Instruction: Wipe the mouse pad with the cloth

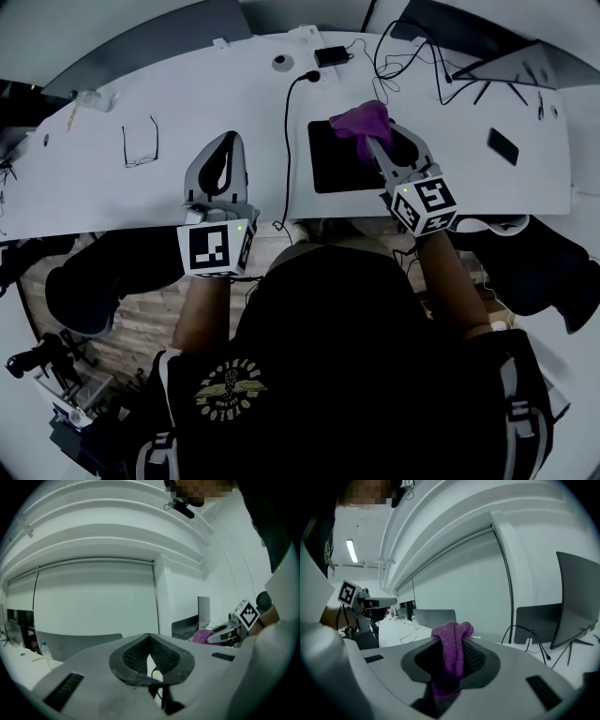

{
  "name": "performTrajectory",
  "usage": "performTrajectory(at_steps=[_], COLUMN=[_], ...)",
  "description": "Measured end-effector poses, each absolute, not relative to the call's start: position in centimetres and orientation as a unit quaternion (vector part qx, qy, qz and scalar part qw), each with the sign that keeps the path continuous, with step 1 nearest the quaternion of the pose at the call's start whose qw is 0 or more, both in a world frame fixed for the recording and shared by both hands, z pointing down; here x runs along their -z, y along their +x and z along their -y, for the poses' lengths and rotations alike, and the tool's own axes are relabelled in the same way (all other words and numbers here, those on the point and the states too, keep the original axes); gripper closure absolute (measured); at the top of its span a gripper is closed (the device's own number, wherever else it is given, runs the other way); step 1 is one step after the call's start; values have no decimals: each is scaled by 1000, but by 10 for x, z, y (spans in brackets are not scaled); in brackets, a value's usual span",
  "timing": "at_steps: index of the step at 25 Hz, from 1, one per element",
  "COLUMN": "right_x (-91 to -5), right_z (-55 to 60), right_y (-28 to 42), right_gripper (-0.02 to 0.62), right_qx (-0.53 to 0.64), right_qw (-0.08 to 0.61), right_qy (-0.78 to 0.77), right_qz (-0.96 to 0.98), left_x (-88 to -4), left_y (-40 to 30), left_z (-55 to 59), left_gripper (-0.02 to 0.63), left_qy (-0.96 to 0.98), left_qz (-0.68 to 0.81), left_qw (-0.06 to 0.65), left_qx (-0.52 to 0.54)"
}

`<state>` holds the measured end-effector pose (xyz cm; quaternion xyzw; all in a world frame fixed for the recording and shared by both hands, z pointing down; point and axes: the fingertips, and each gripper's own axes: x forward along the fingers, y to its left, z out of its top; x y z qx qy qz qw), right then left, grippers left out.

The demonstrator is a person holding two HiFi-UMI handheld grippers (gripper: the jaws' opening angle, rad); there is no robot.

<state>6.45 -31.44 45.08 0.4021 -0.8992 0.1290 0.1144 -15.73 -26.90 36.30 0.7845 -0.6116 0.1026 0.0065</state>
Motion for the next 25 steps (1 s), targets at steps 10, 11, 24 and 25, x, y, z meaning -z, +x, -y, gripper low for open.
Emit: performTrajectory(at_steps=[10,11,24,25], right_x=[-548,-559,-694,-703], right_z=[333,333,327,328], right_y=[35,30,-21,-19], right_gripper=[499,499,499,499], right_qx=[-176,-181,-224,-222], right_qw=[193,203,333,345], right_qy=[354,348,290,293], right_qz=[898,897,869,864], left_x=[-372,-372,-379,-381], left_y=[-176,-177,-183,-184], left_z=[271,272,268,268], left_gripper=[604,604,604,604], left_qy=[763,762,758,757], left_qz=[636,637,640,642], left_qw=[17,17,17,18], left_qx=[-113,-111,-123,-121])
